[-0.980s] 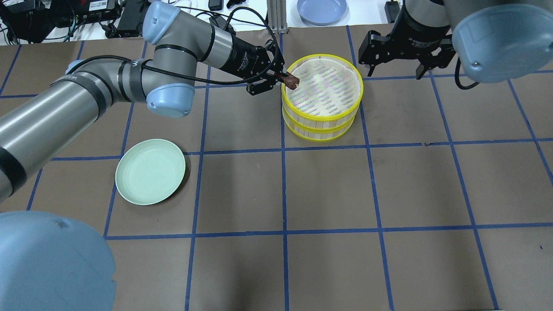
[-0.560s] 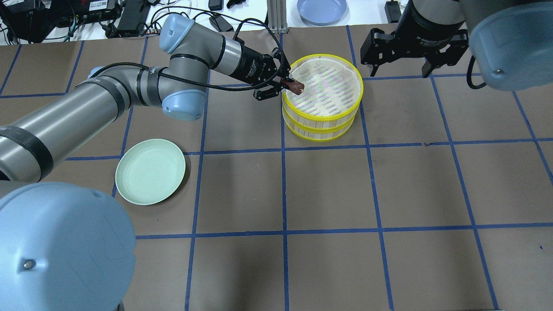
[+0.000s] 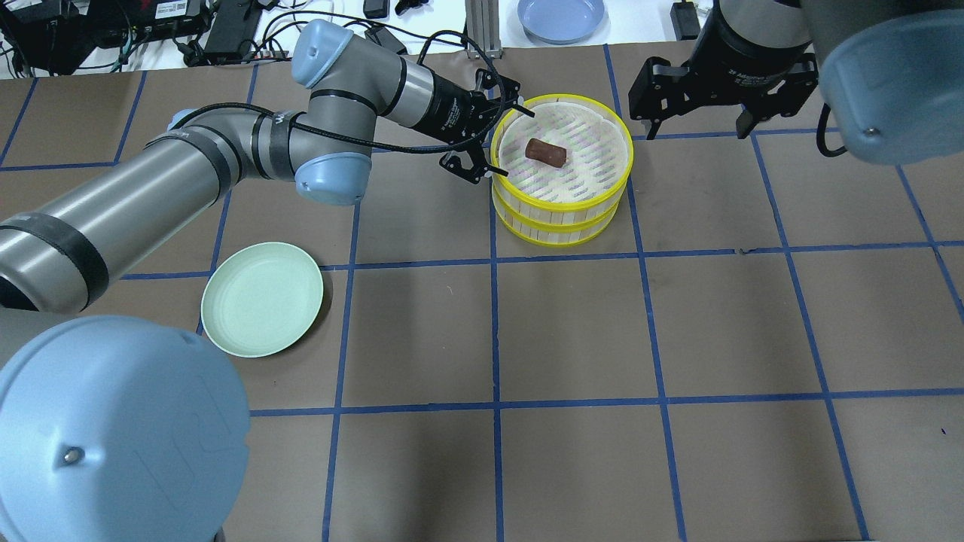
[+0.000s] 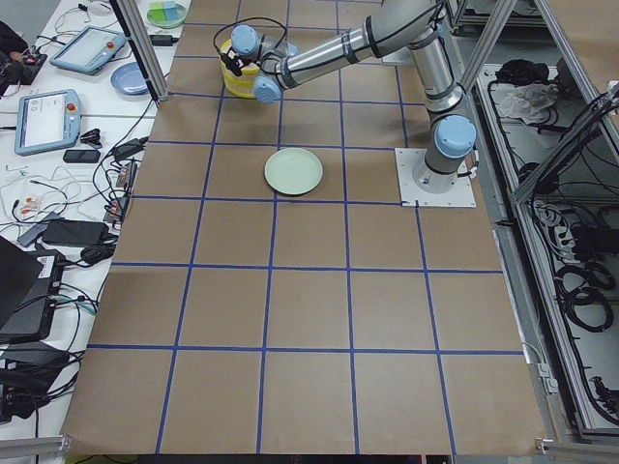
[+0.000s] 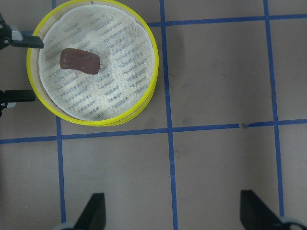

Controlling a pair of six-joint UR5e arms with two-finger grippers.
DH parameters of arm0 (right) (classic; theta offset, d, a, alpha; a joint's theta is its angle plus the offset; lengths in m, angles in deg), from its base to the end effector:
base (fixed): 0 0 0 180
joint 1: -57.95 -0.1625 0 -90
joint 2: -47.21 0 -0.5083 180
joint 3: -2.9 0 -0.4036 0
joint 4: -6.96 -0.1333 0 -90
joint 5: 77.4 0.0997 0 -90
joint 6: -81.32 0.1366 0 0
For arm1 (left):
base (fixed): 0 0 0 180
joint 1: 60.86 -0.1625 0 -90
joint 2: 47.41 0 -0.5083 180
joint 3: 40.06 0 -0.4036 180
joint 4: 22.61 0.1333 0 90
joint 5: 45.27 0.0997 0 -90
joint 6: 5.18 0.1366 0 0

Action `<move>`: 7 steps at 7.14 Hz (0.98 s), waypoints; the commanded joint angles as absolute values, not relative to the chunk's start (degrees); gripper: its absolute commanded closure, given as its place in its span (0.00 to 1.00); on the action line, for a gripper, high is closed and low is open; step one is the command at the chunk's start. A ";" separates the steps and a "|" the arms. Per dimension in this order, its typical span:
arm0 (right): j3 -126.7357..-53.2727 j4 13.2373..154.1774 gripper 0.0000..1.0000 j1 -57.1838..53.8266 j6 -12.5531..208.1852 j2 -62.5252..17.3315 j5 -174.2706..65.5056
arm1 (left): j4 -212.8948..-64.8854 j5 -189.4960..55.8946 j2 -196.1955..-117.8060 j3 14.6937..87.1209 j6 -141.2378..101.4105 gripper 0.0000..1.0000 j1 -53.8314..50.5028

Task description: Stack buns with steamer

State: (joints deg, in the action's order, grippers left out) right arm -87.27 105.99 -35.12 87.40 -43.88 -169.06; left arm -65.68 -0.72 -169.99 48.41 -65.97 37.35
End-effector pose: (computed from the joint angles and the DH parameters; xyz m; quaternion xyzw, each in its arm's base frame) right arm 0.1568 -0.5080 0.5599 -0.0274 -0.9958 0.0876 0.0075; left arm -0.3342 -0.7011 0.3178 0.3568 -0.8427 -0.1117 0.3875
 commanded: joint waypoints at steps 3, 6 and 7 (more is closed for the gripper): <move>-87.18 106.19 0.00 -34.77 87.38 -43.93 -169.16 | -66.89 11.29 -163.35 44.84 -47.14 0.02 36.61; -87.10 106.37 0.00 -34.68 87.38 -43.93 -169.16 | -88.71 27.34 -155.54 44.23 -14.85 0.00 31.53; -87.10 105.84 0.00 -34.68 87.29 -43.93 -170.21 | -96.19 37.95 -152.21 44.49 -10.50 0.00 30.90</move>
